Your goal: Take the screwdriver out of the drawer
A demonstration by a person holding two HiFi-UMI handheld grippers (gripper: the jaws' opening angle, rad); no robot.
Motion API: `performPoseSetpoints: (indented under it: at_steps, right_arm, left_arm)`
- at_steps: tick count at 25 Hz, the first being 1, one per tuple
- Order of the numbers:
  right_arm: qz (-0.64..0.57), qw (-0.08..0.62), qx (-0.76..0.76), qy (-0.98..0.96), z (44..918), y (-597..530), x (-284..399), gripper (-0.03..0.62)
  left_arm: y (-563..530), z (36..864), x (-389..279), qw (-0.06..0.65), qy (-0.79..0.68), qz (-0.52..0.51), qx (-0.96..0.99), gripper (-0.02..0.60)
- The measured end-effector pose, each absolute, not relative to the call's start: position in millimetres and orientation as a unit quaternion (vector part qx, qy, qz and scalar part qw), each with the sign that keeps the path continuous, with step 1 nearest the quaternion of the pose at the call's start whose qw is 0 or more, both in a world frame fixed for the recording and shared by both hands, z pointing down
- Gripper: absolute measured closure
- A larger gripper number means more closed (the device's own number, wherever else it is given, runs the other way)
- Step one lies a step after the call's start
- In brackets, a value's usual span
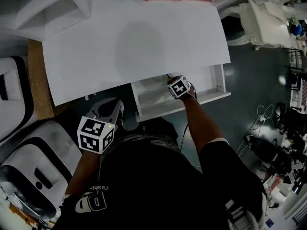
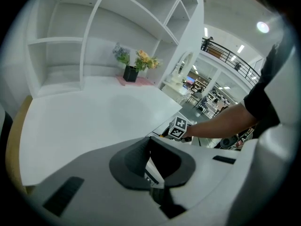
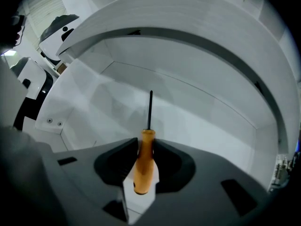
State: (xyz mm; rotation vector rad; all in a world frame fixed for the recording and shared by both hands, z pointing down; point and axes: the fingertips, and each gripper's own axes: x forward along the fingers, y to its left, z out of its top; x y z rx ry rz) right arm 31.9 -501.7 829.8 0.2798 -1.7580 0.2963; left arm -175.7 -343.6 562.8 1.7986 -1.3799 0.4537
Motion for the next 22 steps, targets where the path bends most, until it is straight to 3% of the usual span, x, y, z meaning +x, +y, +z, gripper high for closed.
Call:
performPoseSetpoints:
  at_steps: [10, 22]
  right_arm:
    - [0.085, 0.649, 0.106, -0.748, 809.2, -498.9, 30.1, 0.499]
    - [-0.054, 0.699, 0.039, -0.711, 772.4, -471.9, 51.9, 0.502]
  left_arm:
    - [-333.8, 552.7, -175.6, 0.390, -0.541, 0.174, 0.725, 0.568]
    - [-333.8, 533.7, -173.0, 0.353, -0.513, 0.166, 0.765, 0.568]
